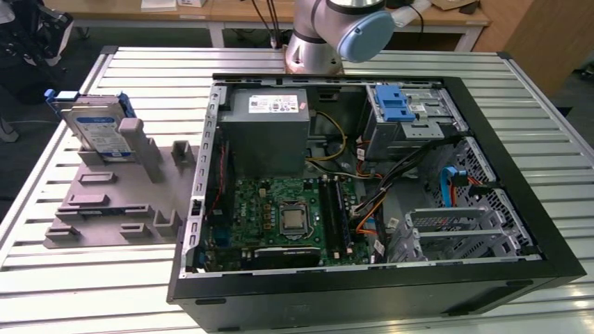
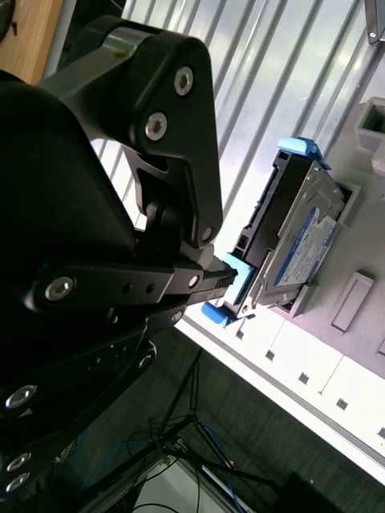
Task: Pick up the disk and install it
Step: 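Pick up the disk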
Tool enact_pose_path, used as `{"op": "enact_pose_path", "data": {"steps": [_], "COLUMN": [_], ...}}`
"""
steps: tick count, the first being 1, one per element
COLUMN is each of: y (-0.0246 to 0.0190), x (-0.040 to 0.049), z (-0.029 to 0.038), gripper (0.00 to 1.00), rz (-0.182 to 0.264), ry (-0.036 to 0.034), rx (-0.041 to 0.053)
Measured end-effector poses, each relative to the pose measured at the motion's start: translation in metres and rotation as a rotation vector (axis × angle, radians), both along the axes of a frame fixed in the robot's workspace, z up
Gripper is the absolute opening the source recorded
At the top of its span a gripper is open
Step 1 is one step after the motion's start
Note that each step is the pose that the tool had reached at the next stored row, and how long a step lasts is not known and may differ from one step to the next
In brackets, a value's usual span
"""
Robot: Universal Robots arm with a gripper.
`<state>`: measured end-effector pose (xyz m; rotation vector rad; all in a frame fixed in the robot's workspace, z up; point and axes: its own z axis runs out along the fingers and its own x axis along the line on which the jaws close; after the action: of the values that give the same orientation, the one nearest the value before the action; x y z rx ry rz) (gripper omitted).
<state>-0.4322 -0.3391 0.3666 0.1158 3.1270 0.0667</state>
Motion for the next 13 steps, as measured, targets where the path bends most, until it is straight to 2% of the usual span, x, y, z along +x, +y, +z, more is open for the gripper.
{"op": "enact_pose_path", "data": {"steps": [13], "y": [0.0000], "x": [0.0000], "z": [0.0000], "gripper": [0.11], "rz": [0.019], "ry": [0.0000], "rx": [0.0000]}}
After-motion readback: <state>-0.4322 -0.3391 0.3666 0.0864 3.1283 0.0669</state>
